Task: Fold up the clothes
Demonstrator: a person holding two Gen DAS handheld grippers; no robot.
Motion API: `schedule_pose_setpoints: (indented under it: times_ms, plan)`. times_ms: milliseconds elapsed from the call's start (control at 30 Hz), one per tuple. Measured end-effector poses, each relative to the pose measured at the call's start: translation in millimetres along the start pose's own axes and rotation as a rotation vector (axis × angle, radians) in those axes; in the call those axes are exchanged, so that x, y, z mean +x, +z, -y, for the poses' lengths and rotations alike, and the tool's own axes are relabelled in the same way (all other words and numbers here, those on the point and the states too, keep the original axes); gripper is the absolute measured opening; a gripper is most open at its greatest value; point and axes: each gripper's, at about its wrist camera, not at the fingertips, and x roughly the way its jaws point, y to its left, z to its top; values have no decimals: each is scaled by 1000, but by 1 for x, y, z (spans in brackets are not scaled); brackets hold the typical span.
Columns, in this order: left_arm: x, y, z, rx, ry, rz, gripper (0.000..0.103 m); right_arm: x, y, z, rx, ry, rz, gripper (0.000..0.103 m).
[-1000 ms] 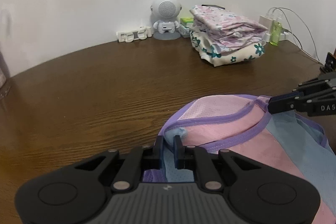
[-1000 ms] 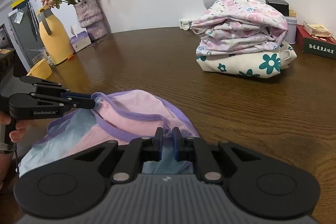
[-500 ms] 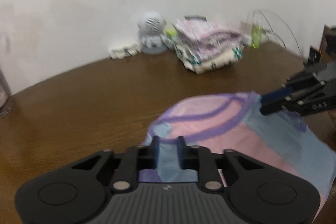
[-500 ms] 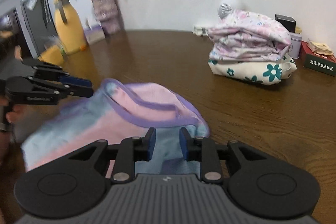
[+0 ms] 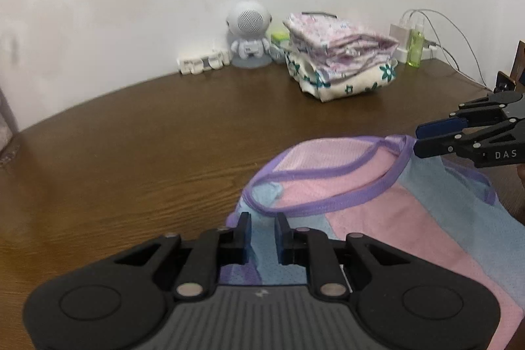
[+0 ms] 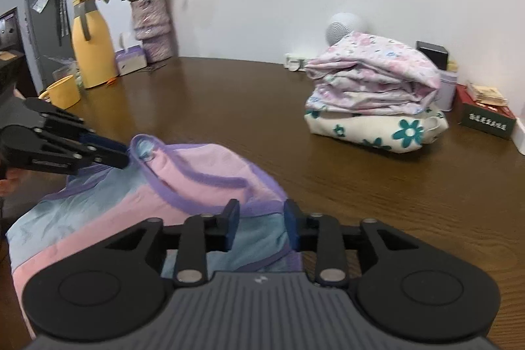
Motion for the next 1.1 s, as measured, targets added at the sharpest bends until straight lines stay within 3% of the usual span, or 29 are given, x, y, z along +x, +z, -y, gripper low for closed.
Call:
schedule_pose_setpoints:
  times_ms: [200,300,333,367,400,467,533,567,733,967,1100]
  plan:
    - [8,-2,-4,-15,1,-26,16,4,-1,2,4,-6,-19,36]
    - [4,-2,-9,-31,3,0,17,-9,0,1,12,18,40,49]
    - [-3,-1,-10,-36,6,29,22,-17,1,0,11,28,71,61]
    - [-11,-1,-12,-41,14,64,35,-24,1,-1,11,37,102,74]
    - [-20,-1,-12,-46,25,101,42,-31,1,-3,5,46,127,78]
    - [-39,-5,-11,-49,51,172,76,-45,1,-10,-15,66,165,90]
    - [-57,-11,-7,-51,71,233,95,-56,0,-19,-34,80,187,103]
    - [-65,-16,-4,-56,75,253,99,-60,-2,-24,-42,81,189,103]
    - [-88,-52,15,-112,57,255,101,-78,-17,-41,-23,86,162,103]
    - [-117,-92,32,-169,117,225,101,-107,-45,-59,14,42,134,103]
    - [-129,-103,38,-174,135,203,92,-119,-57,-65,36,8,121,103]
